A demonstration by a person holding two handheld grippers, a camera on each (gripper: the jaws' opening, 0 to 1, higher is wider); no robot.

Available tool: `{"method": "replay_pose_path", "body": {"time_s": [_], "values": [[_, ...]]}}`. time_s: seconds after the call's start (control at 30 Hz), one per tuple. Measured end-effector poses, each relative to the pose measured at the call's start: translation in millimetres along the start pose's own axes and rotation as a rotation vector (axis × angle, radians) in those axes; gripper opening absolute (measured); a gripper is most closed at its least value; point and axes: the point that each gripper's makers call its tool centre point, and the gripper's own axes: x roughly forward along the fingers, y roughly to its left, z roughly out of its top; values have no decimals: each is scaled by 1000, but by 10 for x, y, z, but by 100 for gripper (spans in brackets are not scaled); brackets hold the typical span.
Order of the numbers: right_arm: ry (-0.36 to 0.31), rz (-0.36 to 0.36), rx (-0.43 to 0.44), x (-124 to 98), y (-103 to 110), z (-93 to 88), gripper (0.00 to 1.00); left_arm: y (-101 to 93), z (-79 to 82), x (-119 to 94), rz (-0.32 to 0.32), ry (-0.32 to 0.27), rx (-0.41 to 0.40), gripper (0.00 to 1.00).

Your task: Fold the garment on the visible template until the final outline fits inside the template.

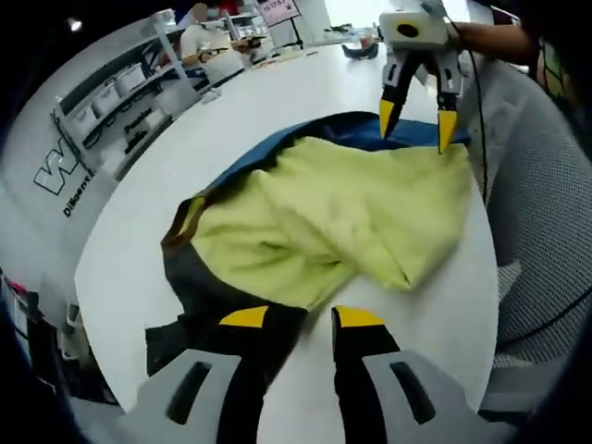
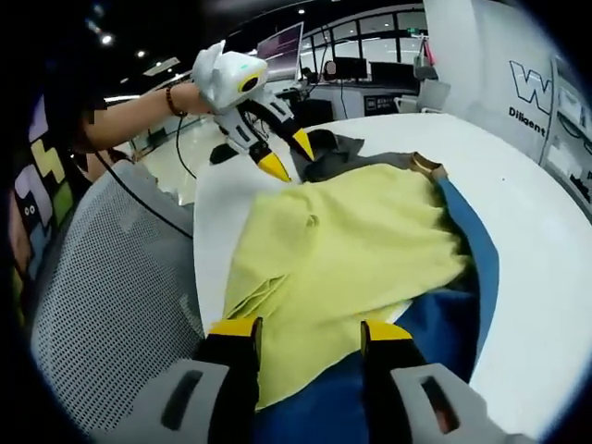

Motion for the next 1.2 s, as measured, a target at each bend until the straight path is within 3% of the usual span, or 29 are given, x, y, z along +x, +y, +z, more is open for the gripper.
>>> {"method": "replay_pose_path", "body": {"time_s": [0.3,0.53,0.67,0.83,1.2], "values": [[60,23,-45,39,68,-106,33,-59,-27,159,-50,27,89,21],[103,50,-88,84,135,-163,28,-101,88,244,-93,11,137,17],[141,57,-122,111,155,-242,27,-155,163,272,-124,-11,149,15],[138,45,-89,95,122,-289,24,-226,180,324,-160,-15,148,8],[159,42,-183,109,123,-317,19,-296,166,356,-198,-24,130,2]]}}
